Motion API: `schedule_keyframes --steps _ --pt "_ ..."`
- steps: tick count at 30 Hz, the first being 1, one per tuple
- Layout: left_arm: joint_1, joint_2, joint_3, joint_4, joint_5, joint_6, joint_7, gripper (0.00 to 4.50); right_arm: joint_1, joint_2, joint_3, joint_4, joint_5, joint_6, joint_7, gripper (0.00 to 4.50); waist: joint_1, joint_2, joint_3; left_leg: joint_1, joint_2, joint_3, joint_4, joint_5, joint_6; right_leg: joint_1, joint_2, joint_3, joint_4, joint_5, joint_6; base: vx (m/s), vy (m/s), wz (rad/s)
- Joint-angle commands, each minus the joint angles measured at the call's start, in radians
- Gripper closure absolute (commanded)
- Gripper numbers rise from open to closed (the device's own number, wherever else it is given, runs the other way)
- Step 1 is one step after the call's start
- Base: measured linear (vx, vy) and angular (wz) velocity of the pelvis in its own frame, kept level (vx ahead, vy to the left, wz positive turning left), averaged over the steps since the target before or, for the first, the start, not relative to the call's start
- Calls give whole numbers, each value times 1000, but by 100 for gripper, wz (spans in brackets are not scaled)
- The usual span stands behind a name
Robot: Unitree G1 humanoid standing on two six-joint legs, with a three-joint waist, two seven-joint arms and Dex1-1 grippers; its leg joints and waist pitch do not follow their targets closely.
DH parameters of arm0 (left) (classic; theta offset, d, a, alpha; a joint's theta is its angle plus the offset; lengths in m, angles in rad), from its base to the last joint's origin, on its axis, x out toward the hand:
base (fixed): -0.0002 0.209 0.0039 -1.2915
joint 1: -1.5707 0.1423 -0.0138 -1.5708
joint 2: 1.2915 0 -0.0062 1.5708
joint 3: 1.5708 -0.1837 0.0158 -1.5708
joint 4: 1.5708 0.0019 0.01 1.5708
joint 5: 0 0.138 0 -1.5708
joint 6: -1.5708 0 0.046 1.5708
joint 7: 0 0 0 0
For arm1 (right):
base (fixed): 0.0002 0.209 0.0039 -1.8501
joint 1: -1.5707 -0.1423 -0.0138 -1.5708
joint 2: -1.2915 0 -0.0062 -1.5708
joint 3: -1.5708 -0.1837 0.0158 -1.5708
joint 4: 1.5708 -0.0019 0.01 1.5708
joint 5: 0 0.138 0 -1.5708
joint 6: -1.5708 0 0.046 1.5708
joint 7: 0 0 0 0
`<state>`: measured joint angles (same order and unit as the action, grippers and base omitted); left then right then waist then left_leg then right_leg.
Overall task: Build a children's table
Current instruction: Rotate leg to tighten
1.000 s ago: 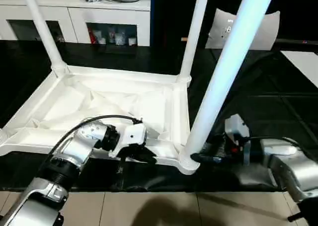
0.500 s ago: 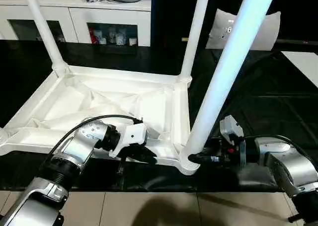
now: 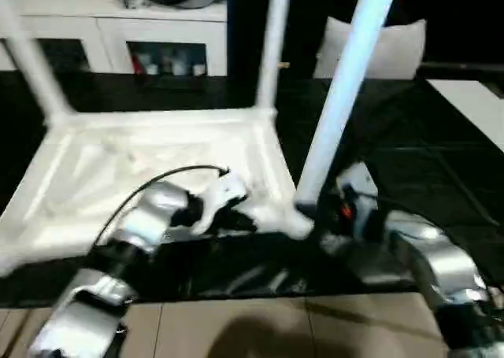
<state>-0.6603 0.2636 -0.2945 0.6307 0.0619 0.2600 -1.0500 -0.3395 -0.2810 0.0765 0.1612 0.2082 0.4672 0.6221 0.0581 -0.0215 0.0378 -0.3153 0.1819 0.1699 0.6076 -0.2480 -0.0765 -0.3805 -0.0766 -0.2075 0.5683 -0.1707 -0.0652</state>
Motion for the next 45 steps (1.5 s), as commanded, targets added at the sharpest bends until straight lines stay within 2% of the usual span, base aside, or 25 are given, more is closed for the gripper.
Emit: schedule_keyframes --steps 1,4,5,6,7,8,9,10,11,12,13,14,17,18,21,22,23,24,26,28,34,36,37,39,45 --pt "-66 -79 33 -7 -25 2 136 450 -13 85 82 29 -10 43 -74 255 3 -1 -59 -14 54 -29 -65 -83 32 60 -105 71 -110 -428 80 0 0 0" --pt "-91 -124 66 18 -19 22 231 450 -52 162 39 75 -46 37 -224 255 3 3 -63 -16 61 -31 -67 -40 42 60 -111 82 -93 -356 46 0 0 0" --pt "-96 -137 72 17 -15 22 254 450 -63 181 26 88 -56 23 -255 255 2 4 -67 -17 66 -33 -67 -10 43 59 -113 88 -82 -307 21 0 0 0" --pt "-97 -141 67 13 -6 14 261 450 -65 181 30 91 -61 0 -248 221 3 2 -69 -17 67 -33 -66 3 45 59 -114 91 -76 -282 10 0 0 0" --pt "-94 -140 57 7 1 11 258 450 -61 175 39 86 -72 -19 -241 200 5 1 -71 -24 67 -32 -63 36 58 65 -117 96 -63 -219 -14 0 0 0" --pt "-93 -139 51 3 6 9 256 450 -59 169 45 82 -79 -31 -238 186 9 2 -75 -23 67 -32 -61 63 69 66 -117 99 -55 -174 -26 0 0 0" --pt "-88 -136 45 -3 9 6 248 450 -52 167 45 75 -77 -41 -231 183 11 0 -78 -29 70 -34 -54 138 102 65 -118 105 -30 -42 -67 0 0 0" --pt "-81 -131 38 -9 11 2 237 450 -44 173 25 65 -62 -49 -232 176 12 1 -78 -29 69 -33 -52 150 114 63 -119 107 -26 -13 -78 0 0 0" --pt "-76 -128 34 -13 12 -2 229 450 -38 178 9 59 -51 -54 -231 167 13 -1 -82 -35 68 -32 -48 176 136 68 -121 107 -15 41 -94 0 0 0" --pt "-73 -124 29 -14 16 -6 225 450 -35 178 4 53 -47 -60 -224 158 15 2 -83 -34 67 -32 -46 186 145 66 -121 108 -12 63 -102 0 0 0" --pt "-67 -112 21 -14 23 -12 217 450 -23 156 12 40 -48 -71 -191 149 15 0 -79 -37 66 -31 -46 182 164 64 -119 106 -14 70 -107 0 0 0" --pt "-62 -102 14 -14 29 -21 207 450 -13 136 21 30 -49 -81 -160 144 18 1 -75 -36 63 -27 -47 145 168 64 -117 104 -23 22 -97 0 0 0" --pt "-50 -77 3 -12 35 -46 177 450 13 81 27 1 -29 -95 -59 134 27 1 -69 -36 60 -23 -52 66 140 68 -111 99 -45 -130 -34 0 0 0" --pt "-43 -61 -2 -14 35 -59 152 450 24 44 30 -16 -18 -103 2 103 28 1 -69 -36 59 -24 -53 59 135 69 -109 98 -48 -149 -20 0 0 0" --pt "-30 -30 -18 -20 36 -94 95 450 39 -23 31 -36 1 -117 100 92 25 0 -65 -37 54 -24 -55 6 116 68 -101 90 -65 -231 47 0 0 0" --pt "-24 -12 -30 -24 33 -115 53 450 43 -63 33 -39 7 -132 157 92 24 -4 -66 -38 53 -23 -55 0 112 68 -99 89 -67 -245 57 0 0 0" --pt "-17 2 -41 -26 29 -147 14 450 45 -90 35 -40 11 -143 197 76 25 -3 -65 -38 47 -21 -53 -12 108 68 -96 89 -71 -266 76 0 0 0" --pt "-10 18 -53 -30 25 -165 -26 450 47 -115 34 -38 16 -156 236 62 27 -3 -65 -37 48 -22 -54 -13 109 68 -95 89 -71 -270 87 0 0 0" --pt "0 46 -72 -33 18 -222 -95 450 46 -157 30 -27 19 -187 301 52 31 -3 -66 -36 53 -24 -54 -9 113 63 -95 88 -69 -260 89 0 0 0" --pt "8 69 -86 -42 8 -226 -159 450 40 -186 29 -13 20 -212 352 45 35 -3 -67 -35 57 -25 -55 2 110 63 -97 89 -64 -243 80 0 0 0" --pt "13 130 -126 -45 8 -309 -290 450 20 -252 44 18 83 -234 552 45 55 0 -70 -28 75 -28 -56 39 126 57 -107 96 -47 -179 4 0 0 0" --pt "15 138 -133 -51 5 -319 -316 450 14 -259 52 27 93 -235 585 45 62 -2 -69 -27 74 -24 -55 43 122 58 -110 97 -46 -174 -18 0 0 0" --pt "16 141 -134 -53 4 -322 -322 450 12 -261 55 30 95 -238 595 72 62 -2 -69 -27 74 -24 -55 43 122 58 -110 97 -46 -174 -18 0 0 0" --pt "17 154 -147 -62 6 -345 -363 450 -1 -272 73 51 100 -254 659 72 71 -1 -69 -28 73 -23 -56 40 114 60 -110 97 -49 -196 -15 0 0 0" --pt "18 163 -154 -73 2 -362 -398 450 -21 -279 101 80 97 -257 734 119 82 -1 -68 -25 73 -22 -57 26 95 58 -107 94 -55 -239 7 0 0 0"
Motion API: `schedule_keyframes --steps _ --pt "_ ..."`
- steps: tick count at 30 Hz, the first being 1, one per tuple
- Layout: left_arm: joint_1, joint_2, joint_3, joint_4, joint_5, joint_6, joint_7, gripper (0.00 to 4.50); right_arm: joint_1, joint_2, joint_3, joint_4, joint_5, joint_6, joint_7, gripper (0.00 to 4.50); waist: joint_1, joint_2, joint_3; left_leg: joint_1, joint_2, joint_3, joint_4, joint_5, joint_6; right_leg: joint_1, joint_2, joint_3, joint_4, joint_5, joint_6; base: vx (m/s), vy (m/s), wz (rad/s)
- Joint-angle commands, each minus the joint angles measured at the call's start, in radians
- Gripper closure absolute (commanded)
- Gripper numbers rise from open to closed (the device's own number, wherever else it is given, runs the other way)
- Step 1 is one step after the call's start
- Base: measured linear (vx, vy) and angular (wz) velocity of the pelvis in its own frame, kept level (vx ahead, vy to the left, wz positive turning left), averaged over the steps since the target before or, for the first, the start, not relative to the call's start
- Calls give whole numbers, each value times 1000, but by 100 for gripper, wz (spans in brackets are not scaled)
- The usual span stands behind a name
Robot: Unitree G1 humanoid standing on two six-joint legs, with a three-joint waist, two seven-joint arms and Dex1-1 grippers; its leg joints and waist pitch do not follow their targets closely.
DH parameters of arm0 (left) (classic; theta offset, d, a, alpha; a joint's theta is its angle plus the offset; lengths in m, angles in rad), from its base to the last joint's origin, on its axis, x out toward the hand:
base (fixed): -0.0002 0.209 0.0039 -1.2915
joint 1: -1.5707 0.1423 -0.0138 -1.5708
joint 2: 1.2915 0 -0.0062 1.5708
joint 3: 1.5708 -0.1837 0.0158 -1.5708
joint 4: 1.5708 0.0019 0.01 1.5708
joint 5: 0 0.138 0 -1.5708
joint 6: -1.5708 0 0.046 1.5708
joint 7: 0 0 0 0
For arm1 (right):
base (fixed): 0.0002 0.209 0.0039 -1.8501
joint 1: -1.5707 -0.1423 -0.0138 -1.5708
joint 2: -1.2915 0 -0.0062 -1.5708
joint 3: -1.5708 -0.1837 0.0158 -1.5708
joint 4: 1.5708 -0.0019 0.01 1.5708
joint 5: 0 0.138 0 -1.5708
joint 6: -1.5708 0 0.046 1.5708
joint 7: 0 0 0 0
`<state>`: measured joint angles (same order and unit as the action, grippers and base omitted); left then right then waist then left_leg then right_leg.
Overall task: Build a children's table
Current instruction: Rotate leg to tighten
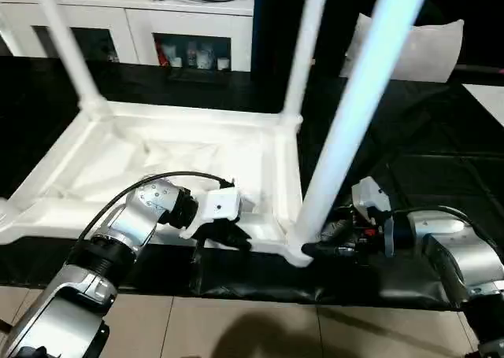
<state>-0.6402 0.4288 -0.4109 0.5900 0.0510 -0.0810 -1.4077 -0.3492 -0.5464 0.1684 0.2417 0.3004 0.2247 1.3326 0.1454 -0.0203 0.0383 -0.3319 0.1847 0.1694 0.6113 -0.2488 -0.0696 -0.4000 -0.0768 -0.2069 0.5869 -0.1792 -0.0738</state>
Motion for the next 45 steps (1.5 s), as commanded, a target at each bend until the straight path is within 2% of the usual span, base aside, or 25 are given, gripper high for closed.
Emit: schedule_keyframes --steps 1,5,7,10,11,13,20,23,26,27,28,30,31,32,33,34,35,37,38,39,40,42,43,44,45 --pt "-5 -2 -39 -30 13 -25 -44 450 -18 -16 16 9 4 -16 38 127 -5 -2 -69 -11 69 -21 -60 28 87 79 -107 94 -73 -224 18 0 0 0" --pt "-9 1 -44 -22 18 -38 -45 450 -24 -16 15 20 5 -19 55 152 -5 -4 -71 -12 69 -23 -59 34 84 79 -106 93 -71 -216 25 0 0 0" --pt "-9 2 -42 -18 19 -44 -48 450 -30 -18 16 30 5 -25 67 183 -3 -5 -70 -14 63 -20 -58 32 83 80 -104 92 -73 -226 35 0 0 0" --pt "-9 2 -39 -14 17 -44 -47 450 -32 -18 16 34 4 -29 72 196 -3 -4 -70 -14 65 -21 -58 32 84 79 -103 91 -74 -230 40 0 0 0" --pt "-9 2 -36 -8 16 -44 -46 450 -34 -18 15 37 3 -30 74 218 -3 1 -71 -13 66 -22 -59 31 83 79 -103 91 -74 -229 40 0 0 0" --pt "-14 1 -34 7 19 -49 -45 450 -40 -17 14 44 4 -29 82 228 -4 -3 -71 -14 64 -21 -58 27 81 80 -102 90 -75 -232 45 0 0 0" --pt "-13 3 -29 3 11 -30 -50 450 -36 -16 19 33 15 -7 98 255 -3 -4 -72 -15 63 -21 -58 31 80 80 -101 89 -75 -230 53 0 0 0" --pt "-10 -10 -12 -2 -17 17 -55 450 -24 -3 20 9 27 32 82 257 -3 -3 -72 -13 68 -22 -58 40 83 78 -102 89 -72 -217 42 0 0 0" --pt "-18 -32 0 8 -10 63 -5 450 -10 28 7 -31 50 103 21 257 -4 -4 -70 -13 67 -22 -59 36 78 79 -103 89 -75 -229 44 0 0 0" --pt "-20 -36 2 11 -8 71 6 450 -7 34 5 -38 52 116 5 257 -7 -4 -68 -13 63 -21 -61 22 69 79 -103 88 -81 -258 51 0 0 0" --pt "-32 -65 29 10 -25 133 55 450 1 76 3 -62 30 158 -100 257 -8 3 -67 -10 62 -20 -62 15 63 77 -103 87 -84 -273 52 0 0 0" --pt "-48 -96 53 15 -31 184 121 450 6 125 5 -68 -15 166 -215 257 -14 -1 -63 -6 57 -19 -64 -12 39 75 -100 81 -98 -334 75 0 0 0" --pt "-53 -105 58 18 -30 195 144 450 6 141 5 -67 -28 163 -248 257 -16 -1 -62 -5 48 -16 -63 -34 26 75 -98 75 -107 -381 97 0 0 0" --pt "-55 -108 60 19 -29 198 154 450 6 148 4 -67 -33 161 -260 257 -19 -2 -61 -5 45 -15 -63 -43 24 75 -96 73 -113 -401 110 0 0 0" --pt "-63 -127 71 23 -32 230 191 450 1 184 -7 -61 -47 181 -333 258 -28 1 -63 -5 49 -19 -65 -57 27 79 -95 69 -118 -409 128 0 0 0" --pt "-65 -131 73 23 -32 237 197 450 -1 190 -9 -60 -49 186 -347 258 -28 1 -63 -5 49 -19 -65 -57 27 79 -95 69 -118 -409 128 0 0 0" --pt "-76 -151 86 33 -31 258 245 450 -10 225 -17 -52 -72 202 -421 259 -44 5 -61 -4 62 -26 -68 -64 23 78 -99 67 -120 -389 112 0 0 0" --pt "-102 -193 115 56 -28 294 338 450 -32 292 -34 -42 -110 256 -564 259 -58 3 -62 0 58 -28 -68 -75 13 80 -104 66 -122 -393 98 0 0 0" --pt "-121 -224 140 74 -21 317 426 450 -51 352 -64 -31 -128 306 -689 259 -66 6 -61 -1 59 -29 -69 -62 9 79 -103 71 -119 -380 85 0 0 0" --pt "-129 -237 150 79 -16 328 462 450 -59 376 -74 -33 -132 329 -734 259 -68 4 -66 -2 59 -31 -68 -50 8 83 -107 70 -116 -368 77 0 0 0" --pt "-135 -249 157 81 -13 337 490 450 -64 393 -74 -36 -139 340 -765 259 -70 6 -66 -3 59 -29 -68 -27 17 82 -110 78 -110 -335 62 0 0 0" --pt "-149 -277 179 89 -12 357 561 450 -80 428 -77 -32 -169 355 -846 259 -69 6 -69 -4 61 -29 -67 -3 29 83 -111 83 -102 -298 47 0 0 0" --pt "-153 -284 183 90 -11 361 578 450 -85 439 -78 -28 -177 353 -870 259 -71 8 -72 -7 66 -33 -66 33 35 83 -113 88 -88 -239 20 0 0 0" --pt "-155 -289 185 90 -8 358 596 450 -89 452 -86 -17 -187 317 -903 259 -69 7 -77 -7 70 -34 -63 77 49 84 -116 94 -71 -162 -2 0 0 0" --pt "-155 -289 185 90 -8 358 596 450 -89 452 -86 -17 -187 317 -903 259 -69 7 -78 -8 71 -34 -62 101 58 83 -118 97 -65 -123 -17 0 0 0"
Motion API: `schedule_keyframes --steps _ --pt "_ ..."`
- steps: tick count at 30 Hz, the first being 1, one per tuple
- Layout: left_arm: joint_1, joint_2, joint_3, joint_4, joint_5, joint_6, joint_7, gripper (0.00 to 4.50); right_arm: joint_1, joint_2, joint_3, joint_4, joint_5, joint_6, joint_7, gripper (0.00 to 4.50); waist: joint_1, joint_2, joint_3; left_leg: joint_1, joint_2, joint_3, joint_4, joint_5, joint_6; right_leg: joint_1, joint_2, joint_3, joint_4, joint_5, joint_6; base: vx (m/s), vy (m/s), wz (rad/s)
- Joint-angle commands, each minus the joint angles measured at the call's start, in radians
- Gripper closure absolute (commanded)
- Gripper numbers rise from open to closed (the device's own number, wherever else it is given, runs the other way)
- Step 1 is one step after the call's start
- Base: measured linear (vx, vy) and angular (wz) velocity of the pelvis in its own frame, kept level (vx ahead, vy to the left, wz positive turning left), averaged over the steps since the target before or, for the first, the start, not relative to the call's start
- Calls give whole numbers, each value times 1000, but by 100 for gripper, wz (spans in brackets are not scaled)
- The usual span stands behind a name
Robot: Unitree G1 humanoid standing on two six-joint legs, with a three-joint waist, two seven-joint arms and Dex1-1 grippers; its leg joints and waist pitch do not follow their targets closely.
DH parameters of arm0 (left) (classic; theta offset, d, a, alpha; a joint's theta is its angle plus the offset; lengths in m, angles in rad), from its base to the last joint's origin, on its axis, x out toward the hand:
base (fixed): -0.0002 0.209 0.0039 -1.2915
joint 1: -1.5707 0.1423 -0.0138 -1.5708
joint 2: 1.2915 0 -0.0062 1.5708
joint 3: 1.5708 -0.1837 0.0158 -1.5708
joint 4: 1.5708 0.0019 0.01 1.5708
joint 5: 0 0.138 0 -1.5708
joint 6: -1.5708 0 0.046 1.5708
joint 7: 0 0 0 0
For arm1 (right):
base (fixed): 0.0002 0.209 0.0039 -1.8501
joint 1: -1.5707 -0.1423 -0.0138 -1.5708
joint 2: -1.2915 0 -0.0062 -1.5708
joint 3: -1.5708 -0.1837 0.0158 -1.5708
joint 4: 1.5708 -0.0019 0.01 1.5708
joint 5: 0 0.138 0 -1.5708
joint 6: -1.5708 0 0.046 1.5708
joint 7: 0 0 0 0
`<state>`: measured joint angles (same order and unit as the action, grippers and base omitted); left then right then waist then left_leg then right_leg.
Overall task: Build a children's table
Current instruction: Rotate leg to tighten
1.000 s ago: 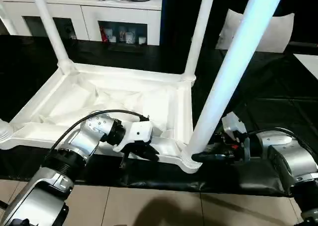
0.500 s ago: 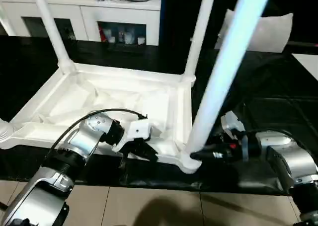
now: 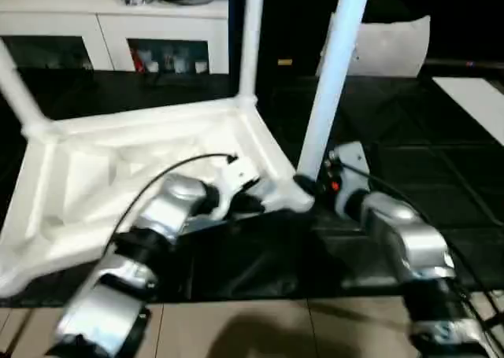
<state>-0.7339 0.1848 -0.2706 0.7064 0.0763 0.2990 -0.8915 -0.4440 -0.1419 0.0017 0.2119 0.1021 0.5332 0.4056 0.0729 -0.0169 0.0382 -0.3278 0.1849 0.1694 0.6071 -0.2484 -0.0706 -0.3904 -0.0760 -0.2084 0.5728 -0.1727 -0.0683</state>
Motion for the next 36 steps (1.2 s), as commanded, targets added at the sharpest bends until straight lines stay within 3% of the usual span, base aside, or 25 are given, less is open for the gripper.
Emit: schedule_keyframes --steps 1,2,5,8,10,12,16,20,22,27,28,34,36 --pt "-60 -47 40 -31 -19 -29 90 450 6 64 69 17 2 -39 0 204 4 -3 -81 -19 68 -33 -51 147 79 74 -118 103 -34 -47 -47 0 0 0" --pt "-57 -44 35 -34 -13 -34 88 450 8 66 66 16 3 -53 3 204 6 -2 -84 -24 64 -33 -47 184 98 75 -119 105 -21 18 -70 0 0 0" --pt "-45 -29 23 -43 -1 -41 68 450 22 63 65 -9 11 -47 29 171 10 0 -79 -24 63 -28 -46 177 135 73 -119 104 -23 32 -86 0 0 0" --pt "-18 -2 10 -66 3 -53 35 450 49 38 76 -45 19 -58 61 159 18 0 -73 -21 61 -25 -51 108 120 75 -115 102 -39 -77 -45 0 0 0" --pt "-5 15 0 -76 0 -71 0 450 63 18 73 -57 25 -71 84 126 17 -2 -72 -21 62 -25 -53 95 108 75 -113 101 -43 -113 -23 0 0 0" --pt "6 33 -13 -81 -1 -98 -34 450 77 -6 70 -68 34 -92 114 113 17 -1 -72 -19 66 -28 -54 91 104 73 -113 102 -42 -114 -15 0 0 0" --pt "24 70 -32 -88 -1 -130 -108 450 98 -63 65 -85 46 -138 199 85 18 0 -70 -20 62 -25 -55 68 101 74 -111 101 -46 -137 -3 0 0 0" --pt "38 122 -67 -86 -4 -224 -229 450 113 -163 58 -91 65 -189 345 65 21 -2 -69 -21 57 -22 -54 49 101 74 -108 101 -52 -169 14 0 0 0" --pt "40 142 -81 -85 -2 -246 -274 450 117 -206 56 -87 76 -209 411 31 22 -4 -69 -22 59 -24 -54 45 104 75 -106 100 -52 -171 26 0 0 0" --pt "34 184 -113 -67 10 -289 -364 450 122 -304 71 -58 94 -253 562 9 33 -2 -67 -18 61 -23 -55 28 105 71 -107 98 -57 -202 24 0 0 0" --pt "34 187 -116 -65 8 -301 -383 450 121 -312 70 -52 99 -257 578 9 35 -6 -67 -16 62 -23 -56 29 98 70 -106 97 -57 -212 24 0 0 0" --pt "39 224 -153 -73 8 -338 -490 450 112 -335 78 -24 139 -262 673 9 44 -3 -70 -19 63 -23 -54 43 102 72 -106 97 -52 -190 20 0 0 0" --pt "39 230 -158 -71 9 -355 -507 450 117 -344 85 -30 159 -271 724 9 45 -7 -69 -19 64 -22 -54 38 101 71 -106 96 -53 -194 21 0 0 0"
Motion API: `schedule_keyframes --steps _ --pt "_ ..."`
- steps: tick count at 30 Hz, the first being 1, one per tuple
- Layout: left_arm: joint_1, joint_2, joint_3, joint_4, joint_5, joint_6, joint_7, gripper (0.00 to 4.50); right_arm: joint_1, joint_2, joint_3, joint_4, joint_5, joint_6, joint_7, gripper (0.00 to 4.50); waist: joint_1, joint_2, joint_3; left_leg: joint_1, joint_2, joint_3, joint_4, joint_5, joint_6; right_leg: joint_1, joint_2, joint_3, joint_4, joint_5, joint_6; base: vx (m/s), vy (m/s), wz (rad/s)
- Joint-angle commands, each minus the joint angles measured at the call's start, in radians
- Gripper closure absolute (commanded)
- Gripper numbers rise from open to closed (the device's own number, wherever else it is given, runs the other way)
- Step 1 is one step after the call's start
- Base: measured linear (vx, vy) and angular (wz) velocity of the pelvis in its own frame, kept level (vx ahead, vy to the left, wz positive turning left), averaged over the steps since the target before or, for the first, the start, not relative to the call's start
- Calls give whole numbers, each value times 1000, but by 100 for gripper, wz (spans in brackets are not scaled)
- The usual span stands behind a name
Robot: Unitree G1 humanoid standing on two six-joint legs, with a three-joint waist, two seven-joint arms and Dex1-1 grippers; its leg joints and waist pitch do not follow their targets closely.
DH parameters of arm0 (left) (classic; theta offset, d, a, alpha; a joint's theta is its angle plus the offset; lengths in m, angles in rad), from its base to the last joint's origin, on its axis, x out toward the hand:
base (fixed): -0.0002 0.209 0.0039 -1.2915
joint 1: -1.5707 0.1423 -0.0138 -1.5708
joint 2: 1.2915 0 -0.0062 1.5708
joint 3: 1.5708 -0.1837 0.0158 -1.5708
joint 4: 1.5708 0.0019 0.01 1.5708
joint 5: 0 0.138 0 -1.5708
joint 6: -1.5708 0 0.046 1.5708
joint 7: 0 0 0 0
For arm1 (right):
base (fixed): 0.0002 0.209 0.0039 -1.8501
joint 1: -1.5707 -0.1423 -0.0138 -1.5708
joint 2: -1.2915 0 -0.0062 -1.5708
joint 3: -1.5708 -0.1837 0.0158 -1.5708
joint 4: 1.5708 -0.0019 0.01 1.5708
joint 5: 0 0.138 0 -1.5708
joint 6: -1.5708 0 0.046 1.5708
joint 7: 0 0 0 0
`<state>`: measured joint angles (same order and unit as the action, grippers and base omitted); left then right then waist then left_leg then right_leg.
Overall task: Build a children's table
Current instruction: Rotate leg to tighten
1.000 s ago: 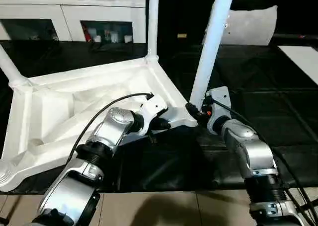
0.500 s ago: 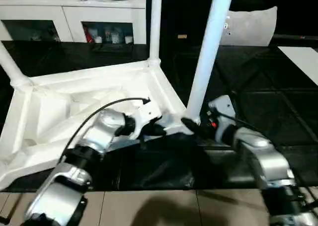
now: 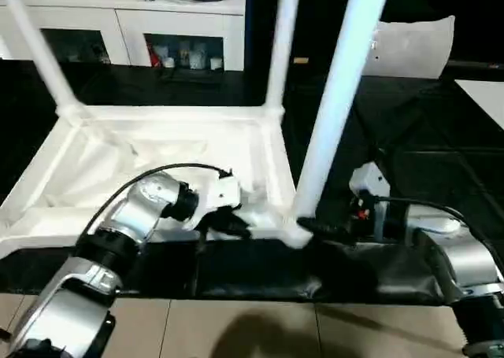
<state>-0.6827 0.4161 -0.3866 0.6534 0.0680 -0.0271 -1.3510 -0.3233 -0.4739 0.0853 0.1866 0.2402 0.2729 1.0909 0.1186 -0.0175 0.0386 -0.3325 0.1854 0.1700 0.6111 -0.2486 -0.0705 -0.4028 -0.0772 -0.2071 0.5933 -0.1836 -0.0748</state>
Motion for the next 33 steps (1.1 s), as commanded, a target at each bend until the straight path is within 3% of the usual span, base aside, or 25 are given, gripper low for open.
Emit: schedule_keyframes --steps 1,3,9,17,26,33 --pt "-11 -1 -43 -19 15 -41 -56 450 1 -24 12 -9 33 -20 82 35 0 -10 -69 -16 59 -20 -57 27 98 85 -103 93 -77 -204 39 0 0 0" --pt "-8 3 -47 -25 10 -47 -75 450 -1 -39 28 1 35 -35 124 43 4 -6 -69 -16 59 -21 -58 25 97 85 -103 92 -79 -220 51 0 0 0" --pt "-7 10 -49 -26 12 -58 -95 450 -24 -49 40 44 44 -35 190 93 8 -13 -69 -16 59 -20 -58 29 89 83 -101 91 -80 -228 57 0 0 0" --pt "-9 14 -53 -28 7 -68 -118 450 -54 -50 59 74 63 -32 251 160 20 -13 -71 -16 57 -18 -56 40 88 82 -99 90 -79 -231 76 0 0 0" --pt "-11 15 -53 -18 7 -70 -132 450 -60 -41 66 82 69 -23 277 239 21 -13 -72 -17 58 -20 -56 41 80 81 -98 88 -79 -229 88 0 0 0" --pt "-14 -1 -37 -8 -8 -32 -116 450 -39 -29 68 47 101 22 260 258 21 -11 -70 -15 59 -19 -58 30 74 81 -99 87 -83 -245 84 0 0 0"
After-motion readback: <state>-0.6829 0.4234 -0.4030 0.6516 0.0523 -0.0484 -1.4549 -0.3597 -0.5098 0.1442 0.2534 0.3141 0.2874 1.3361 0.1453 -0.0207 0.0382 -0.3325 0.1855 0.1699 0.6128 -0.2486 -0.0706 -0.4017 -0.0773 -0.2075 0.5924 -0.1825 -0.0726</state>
